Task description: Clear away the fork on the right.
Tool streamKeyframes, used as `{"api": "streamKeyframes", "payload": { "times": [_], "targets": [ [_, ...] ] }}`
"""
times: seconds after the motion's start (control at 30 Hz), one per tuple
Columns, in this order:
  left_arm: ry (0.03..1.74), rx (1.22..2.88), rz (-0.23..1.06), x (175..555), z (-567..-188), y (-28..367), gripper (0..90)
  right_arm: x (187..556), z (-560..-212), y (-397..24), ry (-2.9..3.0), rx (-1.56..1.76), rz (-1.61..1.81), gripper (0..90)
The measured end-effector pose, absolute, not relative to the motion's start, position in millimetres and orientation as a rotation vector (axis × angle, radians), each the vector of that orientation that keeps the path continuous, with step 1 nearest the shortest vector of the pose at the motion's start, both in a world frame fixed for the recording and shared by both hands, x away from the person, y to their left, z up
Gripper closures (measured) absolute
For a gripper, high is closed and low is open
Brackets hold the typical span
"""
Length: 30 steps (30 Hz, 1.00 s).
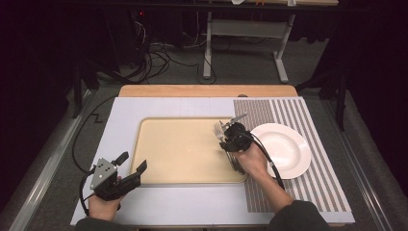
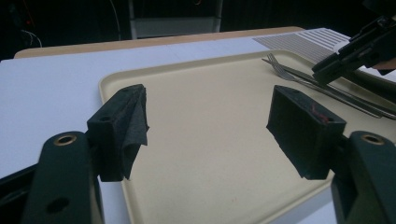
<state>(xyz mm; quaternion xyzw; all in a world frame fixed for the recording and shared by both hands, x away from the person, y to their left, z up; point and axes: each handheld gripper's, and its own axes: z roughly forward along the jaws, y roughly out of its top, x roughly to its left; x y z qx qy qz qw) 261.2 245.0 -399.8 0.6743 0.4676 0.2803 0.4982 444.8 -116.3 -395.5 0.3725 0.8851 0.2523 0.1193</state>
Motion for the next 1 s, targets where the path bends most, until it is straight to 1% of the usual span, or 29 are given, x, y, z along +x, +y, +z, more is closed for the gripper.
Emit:
{"api": "streamKeyframes", "payload": {
  "times": [0.03, 0.1, 0.13, 0.17, 0.37, 1.0],
  "targets": [
    [1.131, 1.632, 0.678, 261, -400, 245, 29.4, 443, -394, -120, 2.581, 1.081, 0.737, 66.2],
    [1.131, 1.633, 0.678, 261, -400, 245, 29.4, 442, -393, -122, 2.573, 1.081, 0.75, 65.6],
    [1.131, 1.634, 0.678, 261, -400, 245, 29.4, 440, -392, -126, 2.573, 1.089, 0.782, 62.1],
    [1.131, 1.634, 0.679, 261, -400, 245, 29.4, 439, -391, -128, 2.571, 1.091, 0.782, 60.8],
    [1.136, 1.632, 0.679, 261, -400, 244, 29.4, 433, -387, -138, 2.543, 1.092, 0.818, 55.6],
    [1.139, 1.63, 0.675, 261, -400, 245, 29.3, 415, -379, -159, 2.492, 1.029, 0.91, 52.0]
  ]
}}
